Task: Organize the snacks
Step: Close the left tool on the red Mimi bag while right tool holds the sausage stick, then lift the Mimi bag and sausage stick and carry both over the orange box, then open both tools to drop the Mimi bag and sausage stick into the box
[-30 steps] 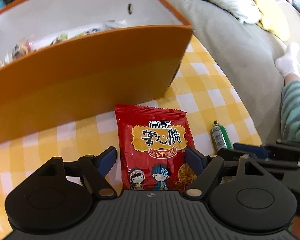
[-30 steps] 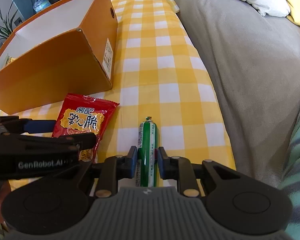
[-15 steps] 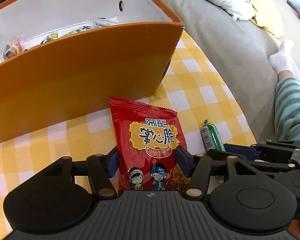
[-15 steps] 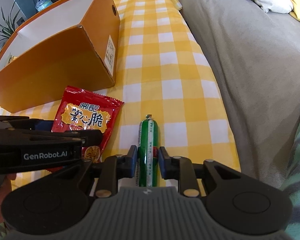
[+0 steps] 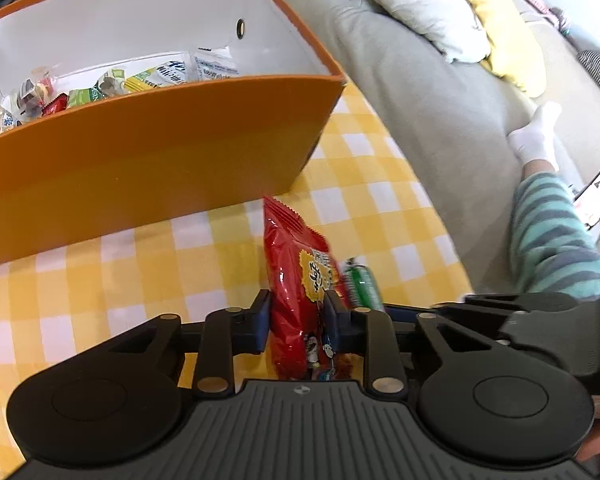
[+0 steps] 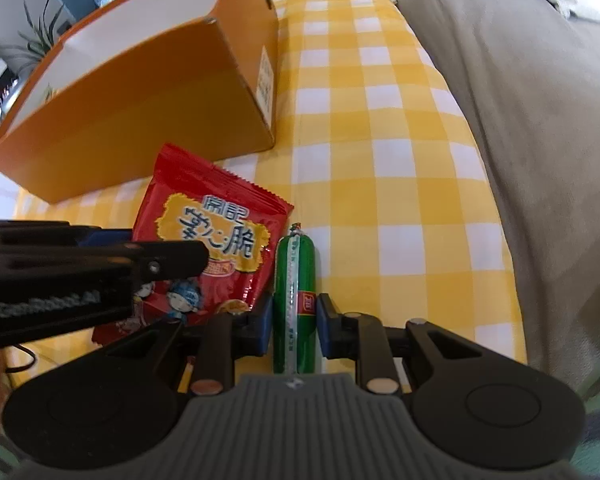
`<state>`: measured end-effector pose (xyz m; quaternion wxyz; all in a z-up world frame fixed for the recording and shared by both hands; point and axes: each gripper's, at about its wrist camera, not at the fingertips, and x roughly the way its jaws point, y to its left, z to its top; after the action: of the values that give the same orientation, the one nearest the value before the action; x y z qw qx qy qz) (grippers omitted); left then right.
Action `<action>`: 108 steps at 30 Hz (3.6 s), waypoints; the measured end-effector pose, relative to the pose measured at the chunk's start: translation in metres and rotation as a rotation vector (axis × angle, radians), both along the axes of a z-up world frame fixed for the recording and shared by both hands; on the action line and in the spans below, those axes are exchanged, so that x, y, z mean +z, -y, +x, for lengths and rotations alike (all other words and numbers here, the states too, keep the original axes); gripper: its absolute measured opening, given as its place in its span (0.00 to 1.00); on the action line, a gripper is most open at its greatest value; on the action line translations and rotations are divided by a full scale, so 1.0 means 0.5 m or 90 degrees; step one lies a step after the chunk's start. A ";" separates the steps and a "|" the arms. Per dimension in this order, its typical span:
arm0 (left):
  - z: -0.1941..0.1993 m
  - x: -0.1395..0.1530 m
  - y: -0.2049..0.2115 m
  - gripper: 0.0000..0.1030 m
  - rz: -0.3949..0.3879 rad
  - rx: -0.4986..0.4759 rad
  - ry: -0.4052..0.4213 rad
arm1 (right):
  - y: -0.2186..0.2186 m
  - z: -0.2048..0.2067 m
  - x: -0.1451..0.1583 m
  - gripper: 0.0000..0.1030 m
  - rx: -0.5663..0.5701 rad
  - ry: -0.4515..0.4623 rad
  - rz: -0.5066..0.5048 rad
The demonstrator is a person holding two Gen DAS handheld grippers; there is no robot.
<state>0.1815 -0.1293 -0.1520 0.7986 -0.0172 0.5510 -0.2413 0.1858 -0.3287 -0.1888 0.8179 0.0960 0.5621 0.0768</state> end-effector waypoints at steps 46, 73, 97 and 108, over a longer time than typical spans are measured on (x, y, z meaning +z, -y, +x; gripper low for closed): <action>-0.028 0.199 -0.128 0.25 -0.027 0.096 0.140 | -0.059 -0.024 0.201 0.19 0.032 0.166 -0.023; 0.168 0.293 -0.218 0.25 0.055 0.104 0.207 | -0.191 0.203 0.321 0.19 0.160 0.249 -0.071; 0.345 0.109 -0.193 0.25 0.085 0.094 0.066 | -0.276 0.378 0.145 0.19 0.230 0.139 -0.190; 0.361 0.062 -0.200 0.25 0.121 0.120 0.049 | -0.299 0.400 0.092 0.19 0.260 0.109 -0.232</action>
<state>0.3619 -0.0292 -0.1207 0.8365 0.0163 0.5360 -0.1127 0.3857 -0.1795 -0.1427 0.8337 -0.1746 0.5034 0.1452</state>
